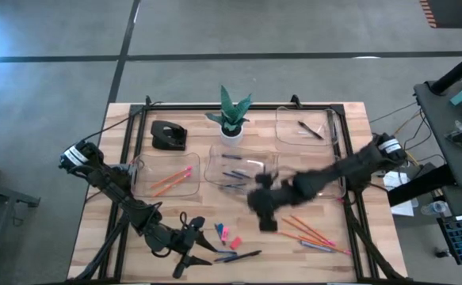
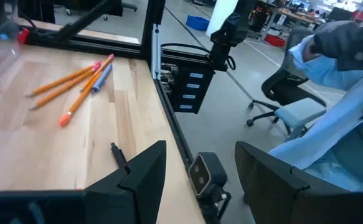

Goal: Sort crayons/erasers/pens/pencils in bins
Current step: Put the orange eraser into the middle right transparent bin

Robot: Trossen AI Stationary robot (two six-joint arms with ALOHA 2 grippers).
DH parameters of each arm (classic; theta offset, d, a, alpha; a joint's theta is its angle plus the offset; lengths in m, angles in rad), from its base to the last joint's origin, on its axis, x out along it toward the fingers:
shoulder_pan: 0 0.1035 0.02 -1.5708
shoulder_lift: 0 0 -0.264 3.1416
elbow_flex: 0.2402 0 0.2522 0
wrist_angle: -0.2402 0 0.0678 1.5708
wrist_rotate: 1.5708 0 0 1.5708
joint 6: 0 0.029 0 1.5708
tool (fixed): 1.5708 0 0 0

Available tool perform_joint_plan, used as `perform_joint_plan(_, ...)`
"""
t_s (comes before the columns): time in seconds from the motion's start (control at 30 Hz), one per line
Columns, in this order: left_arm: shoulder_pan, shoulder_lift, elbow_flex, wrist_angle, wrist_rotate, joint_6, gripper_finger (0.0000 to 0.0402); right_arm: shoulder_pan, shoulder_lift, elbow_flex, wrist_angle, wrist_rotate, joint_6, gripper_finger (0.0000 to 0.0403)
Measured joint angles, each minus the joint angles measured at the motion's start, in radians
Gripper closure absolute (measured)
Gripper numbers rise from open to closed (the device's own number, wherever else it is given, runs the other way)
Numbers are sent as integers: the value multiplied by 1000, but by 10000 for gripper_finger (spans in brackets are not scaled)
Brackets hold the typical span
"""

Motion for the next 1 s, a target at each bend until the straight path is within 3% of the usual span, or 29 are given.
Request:
perform_joint_plan(0.17,0,0,0,5,-2,31,223,164,69,-33,278,-1,-73,267)
perform_joint_plan(0.33,0,0,0,10,-3,-25,223,221,191,-22,460,-1,-120,250)
perform_joint_plan(0.67,-15,0,0,9,-7,-171,223,187,348,14,457,-1,-146,207)
perform_joint_plan(1.0,-30,0,0,9,-6,-171,223,156,464,38,472,1,-188,221)
